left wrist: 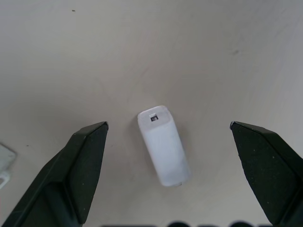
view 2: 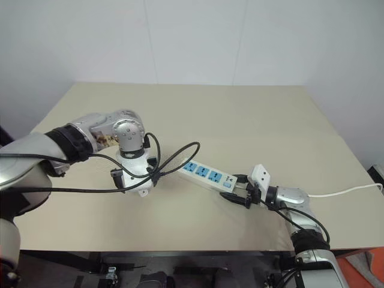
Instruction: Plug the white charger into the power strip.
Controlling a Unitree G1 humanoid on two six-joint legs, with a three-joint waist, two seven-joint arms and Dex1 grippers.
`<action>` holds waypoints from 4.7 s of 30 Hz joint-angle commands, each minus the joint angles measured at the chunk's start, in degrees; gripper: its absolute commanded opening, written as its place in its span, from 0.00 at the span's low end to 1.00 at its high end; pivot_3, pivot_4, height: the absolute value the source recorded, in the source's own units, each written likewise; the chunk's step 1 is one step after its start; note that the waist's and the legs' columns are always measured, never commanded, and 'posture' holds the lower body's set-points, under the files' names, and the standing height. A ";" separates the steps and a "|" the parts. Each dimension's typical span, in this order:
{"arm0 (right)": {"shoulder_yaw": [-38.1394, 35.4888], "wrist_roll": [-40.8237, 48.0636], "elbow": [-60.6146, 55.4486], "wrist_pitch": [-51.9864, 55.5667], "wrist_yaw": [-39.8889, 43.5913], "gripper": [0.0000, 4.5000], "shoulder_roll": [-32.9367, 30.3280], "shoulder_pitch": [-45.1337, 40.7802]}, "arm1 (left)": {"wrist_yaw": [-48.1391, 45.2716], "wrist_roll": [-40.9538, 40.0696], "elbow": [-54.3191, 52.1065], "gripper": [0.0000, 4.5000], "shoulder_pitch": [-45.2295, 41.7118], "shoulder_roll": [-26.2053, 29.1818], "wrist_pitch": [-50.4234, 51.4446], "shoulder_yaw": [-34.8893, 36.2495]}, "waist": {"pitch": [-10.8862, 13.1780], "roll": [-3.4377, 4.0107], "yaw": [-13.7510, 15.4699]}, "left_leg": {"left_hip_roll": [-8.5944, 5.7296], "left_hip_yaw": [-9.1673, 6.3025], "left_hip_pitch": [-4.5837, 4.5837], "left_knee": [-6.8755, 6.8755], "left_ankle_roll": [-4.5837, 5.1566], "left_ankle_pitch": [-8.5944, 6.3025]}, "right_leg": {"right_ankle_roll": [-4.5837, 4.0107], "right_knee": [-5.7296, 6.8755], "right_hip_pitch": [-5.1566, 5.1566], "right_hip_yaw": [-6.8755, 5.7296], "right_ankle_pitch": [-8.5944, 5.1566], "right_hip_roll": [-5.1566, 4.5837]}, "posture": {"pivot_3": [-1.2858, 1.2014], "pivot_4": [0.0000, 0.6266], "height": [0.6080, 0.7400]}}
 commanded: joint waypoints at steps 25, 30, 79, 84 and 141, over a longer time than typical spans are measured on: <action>0.18 -1.33 -0.64 0.14 -1.25 0.76 -1.46 1.93 | -0.18 23.06 -6.47 1.00 14.00 -3.55 8.49 20.34 | 0.00 0.01 0.05 | -0.01 -0.04 0.05 0.00 0.00 0.00 | 0.00 0.01 0.05 -0.01 0.00 0.00 | 0.52 0.24 1.00; 0.56 -1.74 -0.62 -0.22 -1.44 0.76 -1.47 2.27 | -0.18 24.25 -7.37 1.00 14.96 -3.52 9.64 21.10 | -0.01 0.01 0.07 | -0.01 -0.05 0.06 0.00 0.00 0.00 | 0.00 0.02 0.06 -0.01 0.00 -0.01 | 0.52 0.24 1.00; 8.38 -1.93 3.60 -1.75 14.94 0.76 3.17 -10.97 | 4.09 -22.04 -10.58 0.23 28.77 -8.12 63.96 69.51 | 0.01 0.05 -2.26 | 0.05 -0.32 0.09 -0.01 -0.02 0.01 | -0.01 0.15 -0.04 0.01 0.02 0.02 | 0.52 0.24 1.00; 10.43 -3.93 6.95 -4.22 15.28 0.76 6.15 -11.99 | 7.12 -23.87 -15.54 0.23 34.75 -10.29 69.81 71.43 | 0.02 0.06 -1.57 | 0.03 -0.34 0.03 -0.02 -0.05 0.02 | -0.02 0.17 -0.08 -0.01 0.03 -0.01 | 0.52 0.24 1.00; 11.85 -7.99 11.55 -9.34 10.79 0.76 8.83 -9.32 | 3.85 -15.16 0.50 0.23 42.19 -21.74 52.68 72.80 | -0.18 0.03 -1.79 | 0.02 -0.33 0.48 -0.17 -0.09 0.04 | -0.06 0.14 0.26 0.00 0.11 -0.02 | 0.52 0.24 1.00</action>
